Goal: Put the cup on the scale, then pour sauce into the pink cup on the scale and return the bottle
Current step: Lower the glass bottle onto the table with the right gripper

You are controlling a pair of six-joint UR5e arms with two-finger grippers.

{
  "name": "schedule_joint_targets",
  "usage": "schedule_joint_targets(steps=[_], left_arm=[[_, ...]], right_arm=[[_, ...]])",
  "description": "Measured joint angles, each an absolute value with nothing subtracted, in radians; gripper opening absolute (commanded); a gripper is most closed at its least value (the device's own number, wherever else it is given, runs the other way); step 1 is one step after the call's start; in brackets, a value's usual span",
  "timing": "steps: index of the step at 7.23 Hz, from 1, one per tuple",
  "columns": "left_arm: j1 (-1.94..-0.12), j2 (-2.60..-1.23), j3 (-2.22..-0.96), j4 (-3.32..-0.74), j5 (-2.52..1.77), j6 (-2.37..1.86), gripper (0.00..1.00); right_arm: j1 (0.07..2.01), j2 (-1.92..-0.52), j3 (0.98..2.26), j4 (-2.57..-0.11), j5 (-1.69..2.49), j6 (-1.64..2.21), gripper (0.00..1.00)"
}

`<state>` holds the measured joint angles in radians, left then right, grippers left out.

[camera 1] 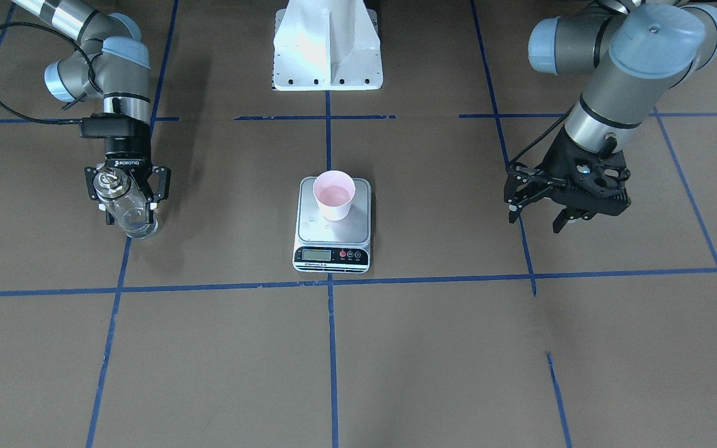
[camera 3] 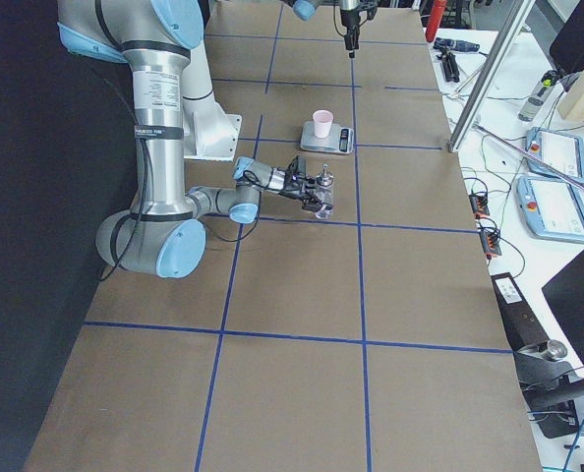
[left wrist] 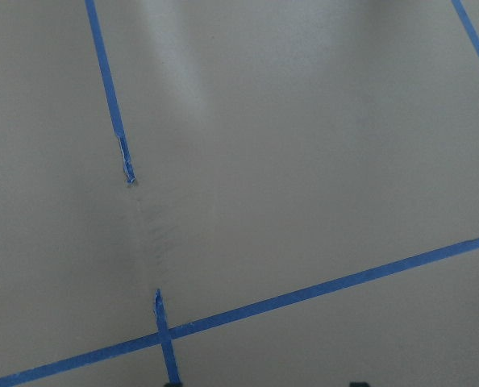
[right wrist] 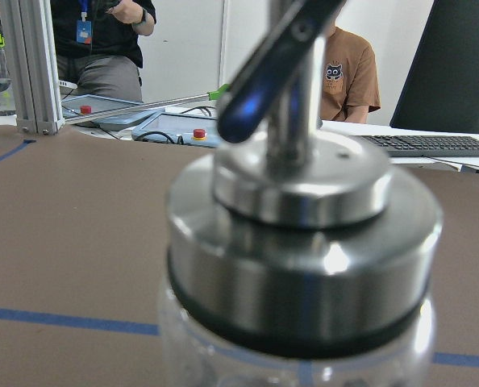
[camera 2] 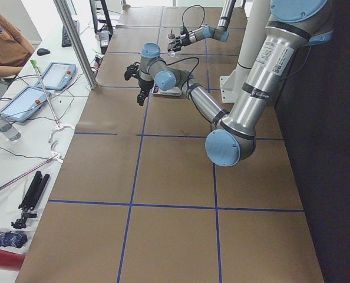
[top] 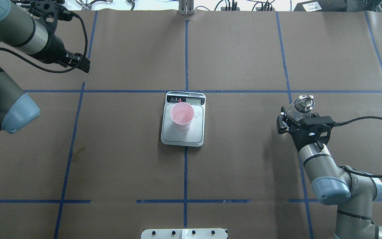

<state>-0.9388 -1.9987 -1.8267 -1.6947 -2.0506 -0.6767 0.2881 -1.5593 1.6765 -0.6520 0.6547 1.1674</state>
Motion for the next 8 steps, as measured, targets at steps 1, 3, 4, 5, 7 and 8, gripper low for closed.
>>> schedule_joint_targets(steps=[1, 3, 4, 5, 7, 8], left_arm=[[-0.939, -1.999, -1.831, -1.694, -2.054, -0.680, 0.75], [-0.939, -2.000, -1.842, -1.683, -2.055, -0.682, 0.75], [-0.939, -2.002, -1.856, -1.658, -2.055, -0.682, 0.75], [-0.939, -2.003, -1.871, -1.636, -2.055, -0.683, 0.75], [-0.939, -2.002, -1.880, -1.622, -2.056, -0.682, 0.75], [-0.939, -2.002, -1.880, -1.621, -2.056, -0.681, 0.75]], right_arm=[[0.292, -1.563, 1.677, -0.652, 0.671, 1.187, 0.00], [0.296, -1.569, 1.677, -0.651, 0.688, 1.205, 0.00], [0.297, -1.574, 1.678, -0.651, 0.692, 1.208, 0.00], [0.296, -1.576, 1.678, -0.651, 0.694, 1.209, 0.00], [0.296, -1.577, 1.681, -0.649, 0.700, 1.224, 1.00], [0.296, -1.578, 1.681, -0.646, 0.707, 1.229, 1.00]])
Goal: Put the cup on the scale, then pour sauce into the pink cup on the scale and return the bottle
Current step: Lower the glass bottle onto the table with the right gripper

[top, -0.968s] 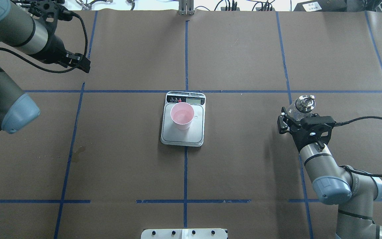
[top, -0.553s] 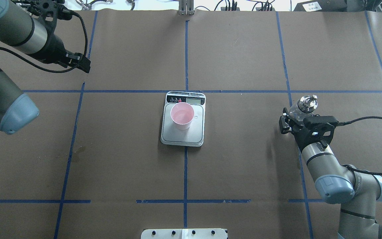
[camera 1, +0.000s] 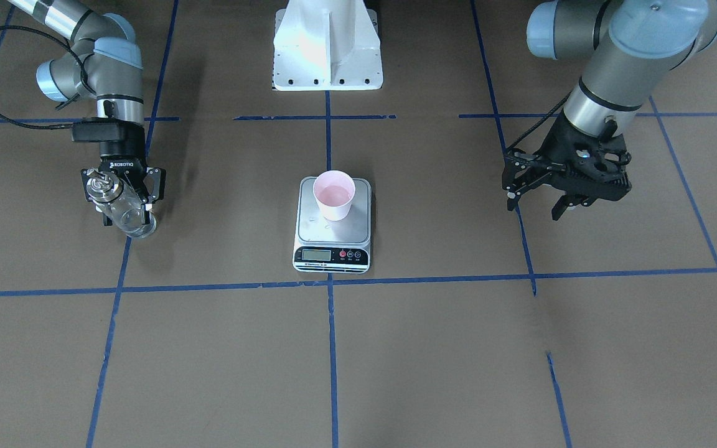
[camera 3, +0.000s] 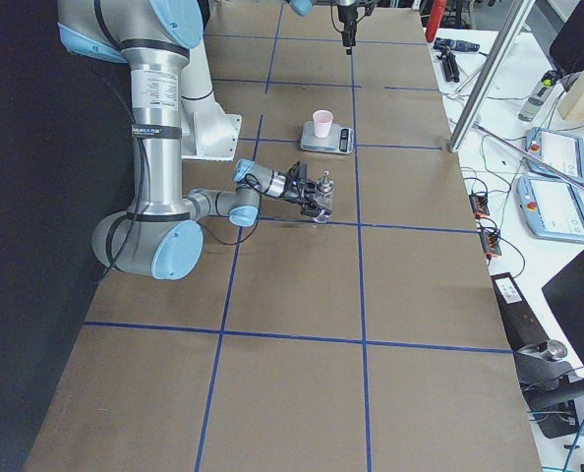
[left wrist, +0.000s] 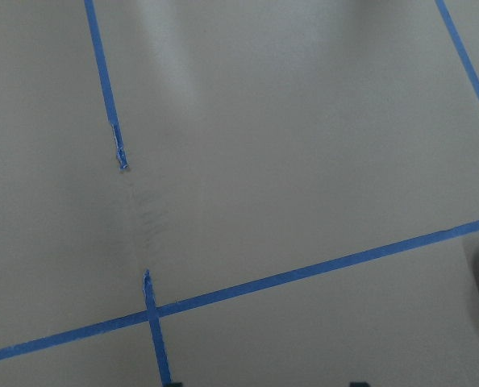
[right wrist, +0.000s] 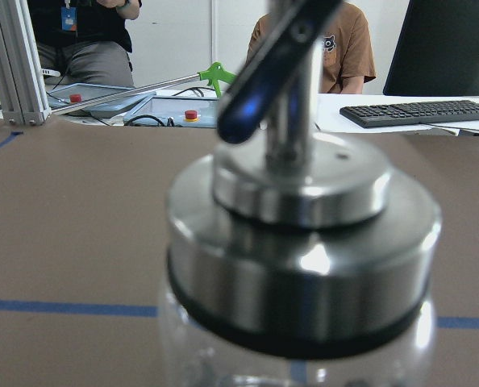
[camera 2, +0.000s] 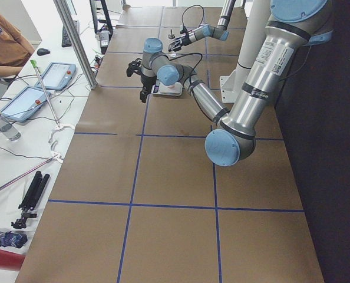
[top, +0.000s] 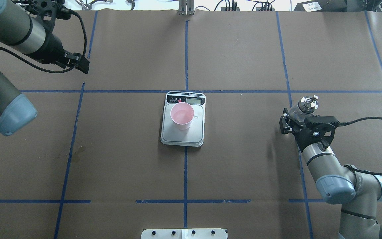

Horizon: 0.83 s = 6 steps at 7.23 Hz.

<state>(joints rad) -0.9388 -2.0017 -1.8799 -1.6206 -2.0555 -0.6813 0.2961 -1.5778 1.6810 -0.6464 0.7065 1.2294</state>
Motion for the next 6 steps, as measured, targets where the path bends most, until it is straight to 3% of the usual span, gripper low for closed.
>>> schedule_joint_targets(steps=[6], left_arm=[[-0.937, -2.003, -1.873, -1.621, -2.055, -0.682, 0.76]], right_arm=[[0.292, -1.596, 1.702, -0.646, 0.710, 1.221, 1.00]])
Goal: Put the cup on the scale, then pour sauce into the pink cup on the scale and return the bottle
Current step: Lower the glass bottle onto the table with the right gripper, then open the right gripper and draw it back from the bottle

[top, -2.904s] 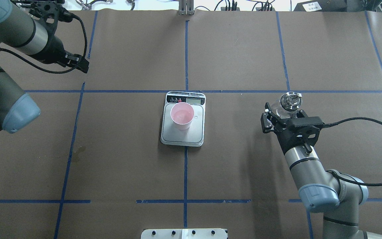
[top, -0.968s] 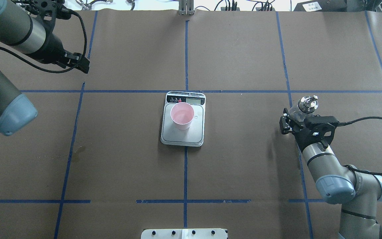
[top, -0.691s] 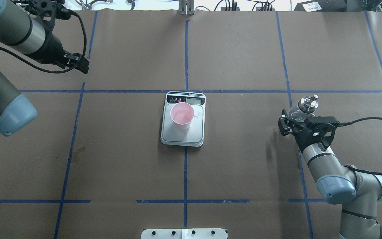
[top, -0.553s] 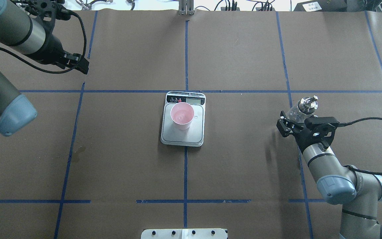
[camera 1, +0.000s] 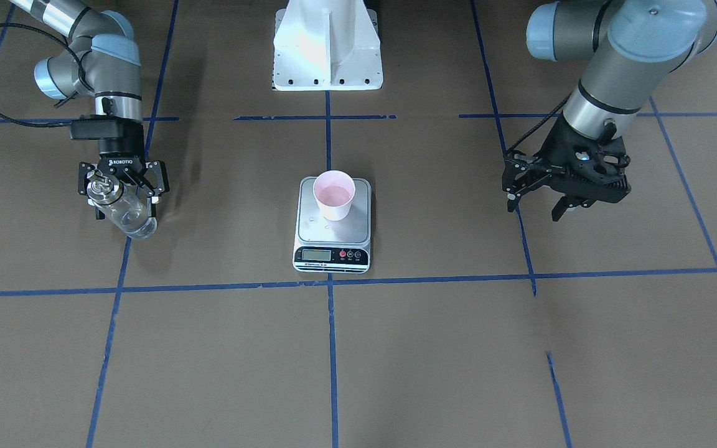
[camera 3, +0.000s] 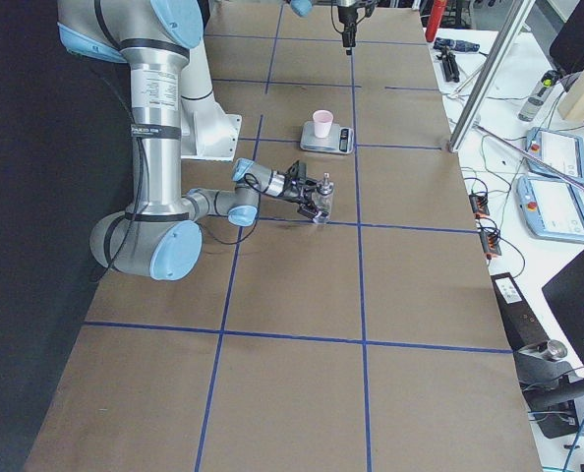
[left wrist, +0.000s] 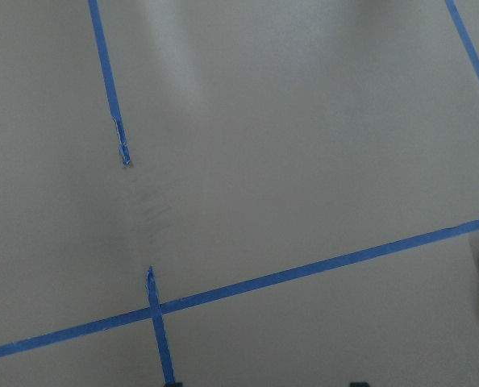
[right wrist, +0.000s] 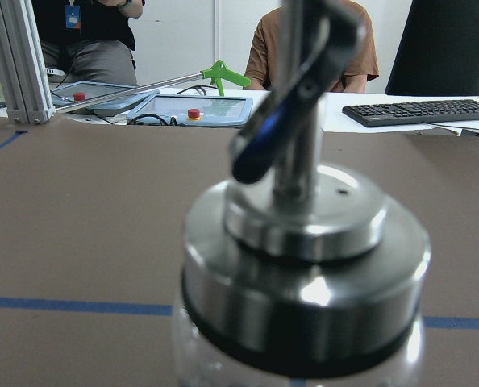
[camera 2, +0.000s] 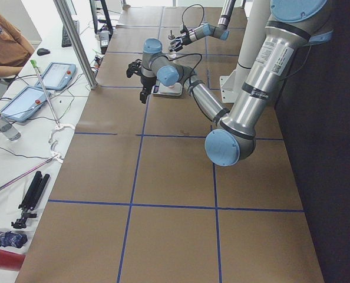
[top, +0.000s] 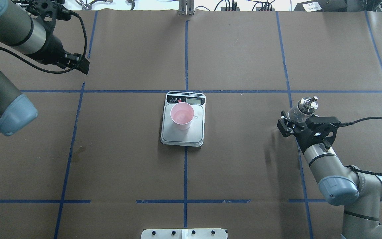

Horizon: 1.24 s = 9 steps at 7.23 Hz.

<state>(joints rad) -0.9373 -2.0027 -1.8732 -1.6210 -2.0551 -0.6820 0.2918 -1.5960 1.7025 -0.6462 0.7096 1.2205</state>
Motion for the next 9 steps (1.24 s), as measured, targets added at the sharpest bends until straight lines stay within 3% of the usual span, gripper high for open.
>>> schedule_joint_targets(steps=[5, 9], left_arm=[[-0.937, -2.004, -1.881, -1.620, -2.054, -0.688, 0.76], [-0.937, -2.005, -1.884, -1.621, -2.054, -0.700, 0.76]], right_arm=[[0.238, -1.632, 1.761, -0.651, 0.697, 1.232, 1.00], [0.164, -1.743, 1.844, -0.650, 0.689, 1.235, 1.00]])
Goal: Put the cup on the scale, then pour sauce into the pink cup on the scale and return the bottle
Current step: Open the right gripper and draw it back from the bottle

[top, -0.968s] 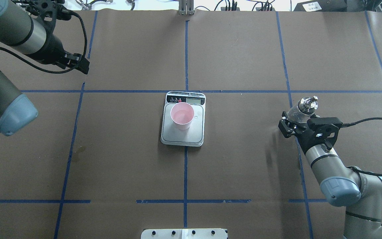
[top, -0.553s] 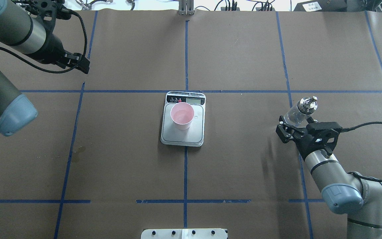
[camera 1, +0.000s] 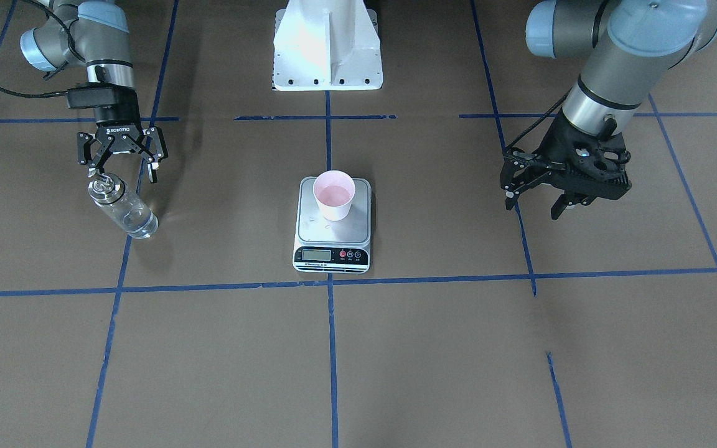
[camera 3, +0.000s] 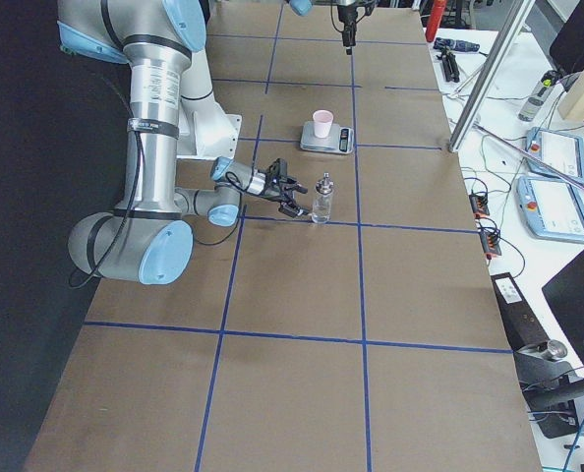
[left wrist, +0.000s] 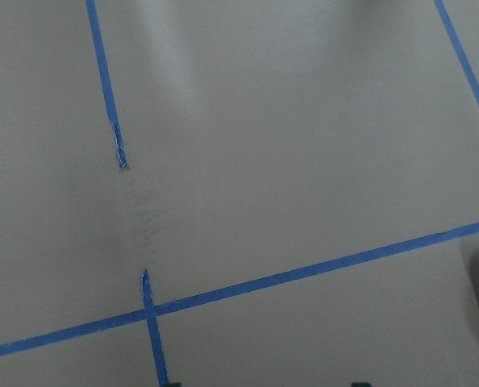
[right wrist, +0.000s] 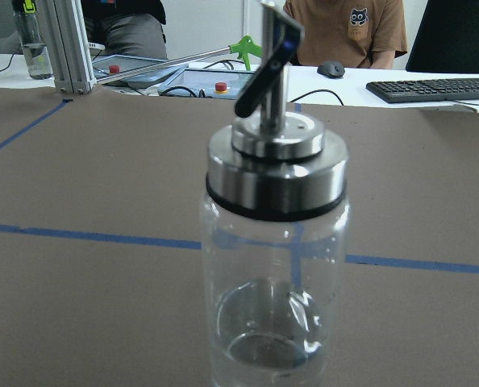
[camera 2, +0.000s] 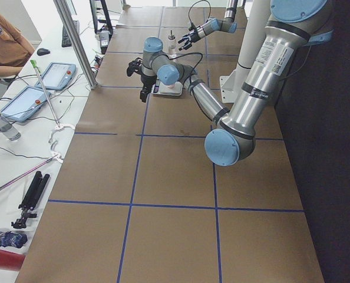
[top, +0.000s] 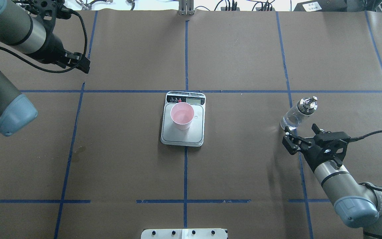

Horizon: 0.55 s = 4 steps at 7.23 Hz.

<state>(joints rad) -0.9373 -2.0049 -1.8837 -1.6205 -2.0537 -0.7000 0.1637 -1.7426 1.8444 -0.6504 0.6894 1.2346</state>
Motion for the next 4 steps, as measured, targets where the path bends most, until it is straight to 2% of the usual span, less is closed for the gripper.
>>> schedule_joint_targets(steps=[4], left_arm=[[-0.938, -2.001, -1.888, -1.620, -2.053, -0.707, 0.76]], right_arm=[[0.138, -1.925, 1.945, -0.646, 0.793, 1.235, 1.00]])
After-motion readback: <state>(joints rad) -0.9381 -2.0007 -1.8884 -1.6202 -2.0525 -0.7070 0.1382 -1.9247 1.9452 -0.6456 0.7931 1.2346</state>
